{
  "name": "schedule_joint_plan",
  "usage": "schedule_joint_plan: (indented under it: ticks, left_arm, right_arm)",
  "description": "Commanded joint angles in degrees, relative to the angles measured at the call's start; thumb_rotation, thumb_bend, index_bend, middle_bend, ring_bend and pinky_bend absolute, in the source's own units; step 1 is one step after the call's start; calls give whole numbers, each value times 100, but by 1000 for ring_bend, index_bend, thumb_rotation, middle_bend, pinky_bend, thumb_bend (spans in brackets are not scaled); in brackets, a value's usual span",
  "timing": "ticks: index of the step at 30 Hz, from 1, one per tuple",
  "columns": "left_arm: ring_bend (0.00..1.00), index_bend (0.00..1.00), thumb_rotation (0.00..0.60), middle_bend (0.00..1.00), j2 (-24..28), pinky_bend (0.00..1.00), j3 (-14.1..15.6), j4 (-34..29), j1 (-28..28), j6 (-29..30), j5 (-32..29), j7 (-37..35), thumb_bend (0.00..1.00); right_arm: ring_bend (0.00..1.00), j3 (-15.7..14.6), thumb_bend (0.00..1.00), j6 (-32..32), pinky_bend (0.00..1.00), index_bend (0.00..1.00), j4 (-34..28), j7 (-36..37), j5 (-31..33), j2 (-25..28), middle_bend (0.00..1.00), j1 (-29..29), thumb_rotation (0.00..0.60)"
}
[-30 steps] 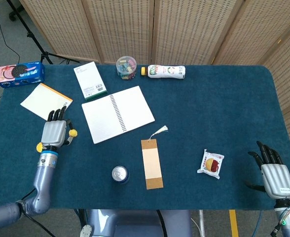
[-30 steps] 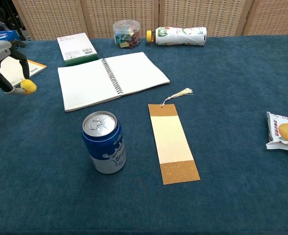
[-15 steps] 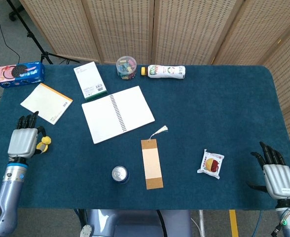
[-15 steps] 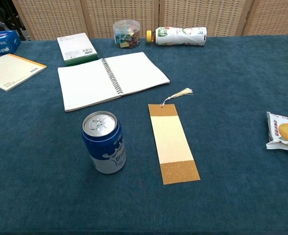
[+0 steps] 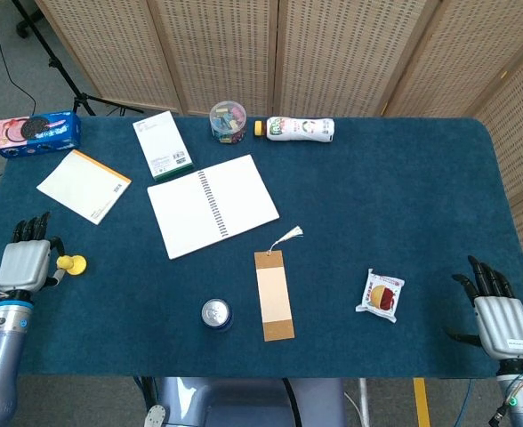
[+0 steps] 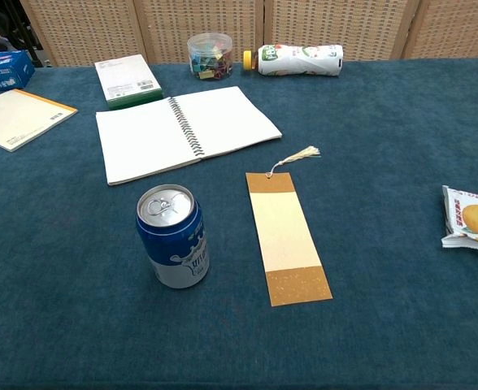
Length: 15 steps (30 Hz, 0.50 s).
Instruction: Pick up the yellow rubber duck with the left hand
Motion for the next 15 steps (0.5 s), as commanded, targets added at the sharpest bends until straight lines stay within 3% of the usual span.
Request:
schedule_joint_plan:
  ticks: [1, 15]
  left_arm:
    - [0, 615, 600, 0, -129, 0, -1, 214, 5, -105, -54, -62, 329]
    - [0, 616, 600, 0, -508, 0, -45, 796, -30, -271, -129, -28, 330]
  right_arm:
    - [0, -4, 0, -1, 91, 201, -2, -10, -5, -3, 0, 0, 600]
    - [0, -10, 0, 20, 91, 201, -11, -4, -41, -8, 0, -5, 600]
